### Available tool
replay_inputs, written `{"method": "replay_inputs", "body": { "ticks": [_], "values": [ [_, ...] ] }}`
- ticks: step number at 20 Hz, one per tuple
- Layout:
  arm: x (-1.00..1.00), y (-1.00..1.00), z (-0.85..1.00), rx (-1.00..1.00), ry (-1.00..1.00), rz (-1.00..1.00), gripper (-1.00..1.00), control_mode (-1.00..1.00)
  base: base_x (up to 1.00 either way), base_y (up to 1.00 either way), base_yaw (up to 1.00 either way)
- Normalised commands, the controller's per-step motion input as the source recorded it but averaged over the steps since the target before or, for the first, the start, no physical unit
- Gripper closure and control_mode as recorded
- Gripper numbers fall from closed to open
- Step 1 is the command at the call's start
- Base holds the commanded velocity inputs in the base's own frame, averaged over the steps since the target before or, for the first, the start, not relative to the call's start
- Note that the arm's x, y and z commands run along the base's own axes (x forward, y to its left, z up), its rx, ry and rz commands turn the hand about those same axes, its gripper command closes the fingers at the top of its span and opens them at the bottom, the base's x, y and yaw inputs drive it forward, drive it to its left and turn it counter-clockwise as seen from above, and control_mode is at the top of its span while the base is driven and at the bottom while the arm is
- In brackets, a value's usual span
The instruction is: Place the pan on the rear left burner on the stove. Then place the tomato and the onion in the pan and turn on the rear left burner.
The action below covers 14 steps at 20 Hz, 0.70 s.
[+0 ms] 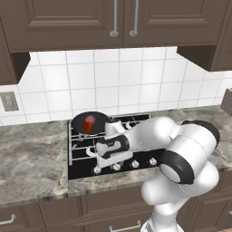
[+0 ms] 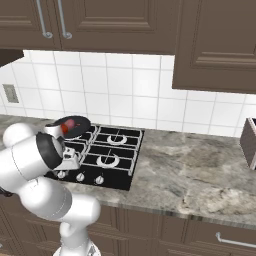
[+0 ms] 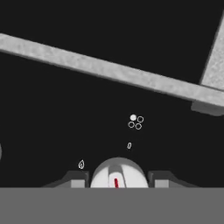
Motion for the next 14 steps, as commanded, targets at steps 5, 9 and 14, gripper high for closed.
{"method": "replay_inputs", "body": {
  "ticks": [5, 9, 14],
  "values": [
    [0.0, -0.04, -0.08, 0.0, 0.0, 0.47, 1.0, -1.0, 0.0, 0.0, 0.0],
    [0.0, -0.06, -0.08, 0.02, 0.0, 0.47, 1.0, -1.0, 0.0, 0.0, 0.0],
    [0.0, -0.06, -0.09, 0.02, 0.0, 0.43, 1.0, -1.0, 0.0, 0.0, 0.0]
  ]
}}
